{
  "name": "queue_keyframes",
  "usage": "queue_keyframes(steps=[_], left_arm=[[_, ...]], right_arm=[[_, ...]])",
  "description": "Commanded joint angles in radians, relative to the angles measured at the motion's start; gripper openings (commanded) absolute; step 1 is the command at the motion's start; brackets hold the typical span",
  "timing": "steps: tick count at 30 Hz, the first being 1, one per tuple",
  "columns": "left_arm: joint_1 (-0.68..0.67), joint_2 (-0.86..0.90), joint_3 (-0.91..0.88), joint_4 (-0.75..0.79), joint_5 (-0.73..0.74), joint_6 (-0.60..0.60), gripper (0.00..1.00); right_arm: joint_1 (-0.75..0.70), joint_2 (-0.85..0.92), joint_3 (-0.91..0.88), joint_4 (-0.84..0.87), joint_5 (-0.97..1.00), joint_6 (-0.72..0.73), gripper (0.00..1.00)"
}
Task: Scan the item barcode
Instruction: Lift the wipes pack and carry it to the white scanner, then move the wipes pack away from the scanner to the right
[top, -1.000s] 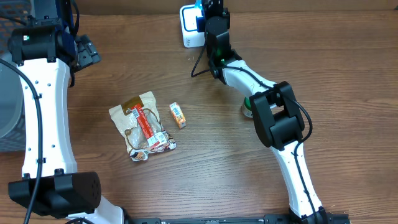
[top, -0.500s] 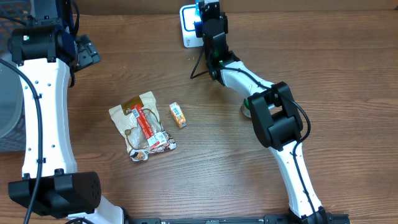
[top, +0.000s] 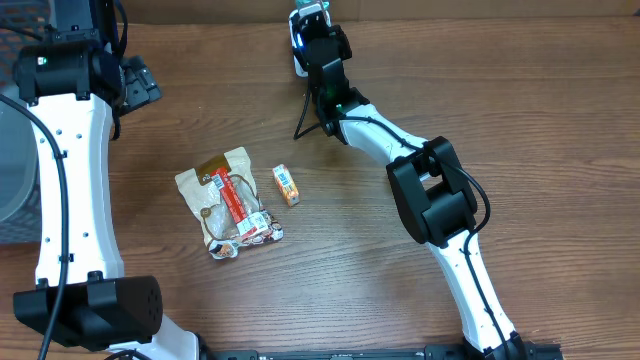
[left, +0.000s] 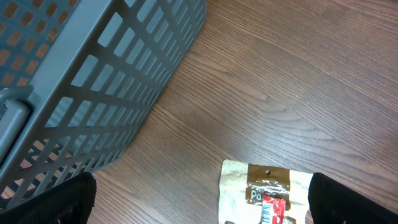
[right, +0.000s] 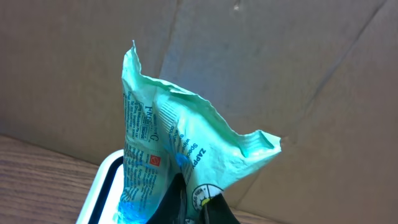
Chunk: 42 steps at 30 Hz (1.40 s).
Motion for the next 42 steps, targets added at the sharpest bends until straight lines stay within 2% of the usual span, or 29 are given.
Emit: queue_keyframes(steps=[1,6,11,18,25,31,34,37,42], left_arm=[[0.002,-0.026,0.02,0.0,0.001,0.011,1.0],[0.002,-0.026,0.02,0.0,0.001,0.011,1.0],[0.002,-0.026,0.02,0.0,0.001,0.011,1.0],[0.002,-0.026,0.02,0.0,0.0,0.011,1.0],[0.002,-0.026,0.02,0.0,0.001,0.011,1.0],[0.002,-0.026,0.02,0.0,0.0,0.011,1.0],[0.002,-0.026,0.02,0.0,0.001,0.011,1.0],[0.002,-0.026,0.02,0.0,0.001,0.011,1.0],[0.002,-0.026,0.02,0.0,0.001,0.011,0.99]], right_arm=[[0.023,-0.008,0.006,-0.022,0.007,-0.095,0.04],[0.06,-0.008,0.006,-0.021,0.045,-0.238,0.04],[0.064,-0.008,0.006,-0.026,0.13,-0.236,0.04],[0.062,-0.025,0.009,-0.006,0.142,-0.232,0.04],[0.062,-0.188,0.01,-0.07,0.141,-0.151,0.03],[0.031,-0.385,0.01,-0.374,0.141,0.023,0.03],[-0.006,-0.461,0.01,-0.612,0.141,0.14,0.03],[-0.078,-0.513,0.01,-0.944,0.137,0.307,0.04],[-0.2,-0.512,0.0,-1.328,0.063,0.398,0.04]])
